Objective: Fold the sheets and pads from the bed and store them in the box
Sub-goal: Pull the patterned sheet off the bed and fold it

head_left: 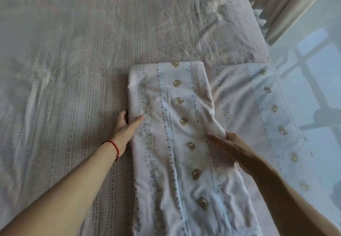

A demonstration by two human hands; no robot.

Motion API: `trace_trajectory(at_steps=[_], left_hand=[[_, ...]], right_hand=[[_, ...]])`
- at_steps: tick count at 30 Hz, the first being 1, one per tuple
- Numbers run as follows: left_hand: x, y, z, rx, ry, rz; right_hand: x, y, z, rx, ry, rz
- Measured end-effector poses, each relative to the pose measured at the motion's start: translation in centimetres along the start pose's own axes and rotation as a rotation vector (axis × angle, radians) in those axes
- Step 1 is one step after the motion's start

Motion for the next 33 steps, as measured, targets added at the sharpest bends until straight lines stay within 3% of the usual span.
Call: trace_trajectory(at_steps=[5,8,11,14,18,23,27,30,33], left_hand=[[14.3,-8.4,-0.2,-0.080,-0.103,0.181],[21.9,-9.9,-0.5,-0.148,-0.112,0.240],[26.7,-9.4,-1.1,-0.249,-0.173,-0.058],[30.9,-10.4,-2.7,-0.673,-0.321,-0.239],[32.4,-10.2,-4.8,-1.159,-0.138,-0.451],[32.5,-8.3,-5.7,-1.139,-0.052,-0.702],[33.0,-7.0,-1.9,-0.964,0.058,-0.839],[34.2,-4.6,0.5,-0.979,0.131,-1.003],[34.1,-5.5,1.1,-1.051,0.091,-1.047]], right_hand=[[9.0,7.7,-1.9,-0.131,-0.086,-0.221],[12.2,9.9,-2.8,-0.210,-0.113,-0.294],[13.6,10.8,-3.3,-0.230,-0.204,-0.339],[14.4,11.0,-3.6,-0.228,-0.220,-0.343],[14.9,10.8,-4.1,-0.344,-0.227,-0.360],[16.0,10.4,-5.2,-0.491,-0.202,-0.351],[16.8,8.8,-5.2,-0.423,-0.145,-0.247],[17.9,8.0,-5.3,-0.423,-0.153,-0.198],[17.5,10.0,-5.7,-0.324,-0.150,-0.218]])
Point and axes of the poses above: each hand's wrist, its own x-axis away from the middle knuckle, its own z-axis out of the back of the hand, y = z × x, the point moved 6 cm from there along -x, towards the middle knuckle, and after that the axes turned 2 degrees about y, right-handed, at the moved point
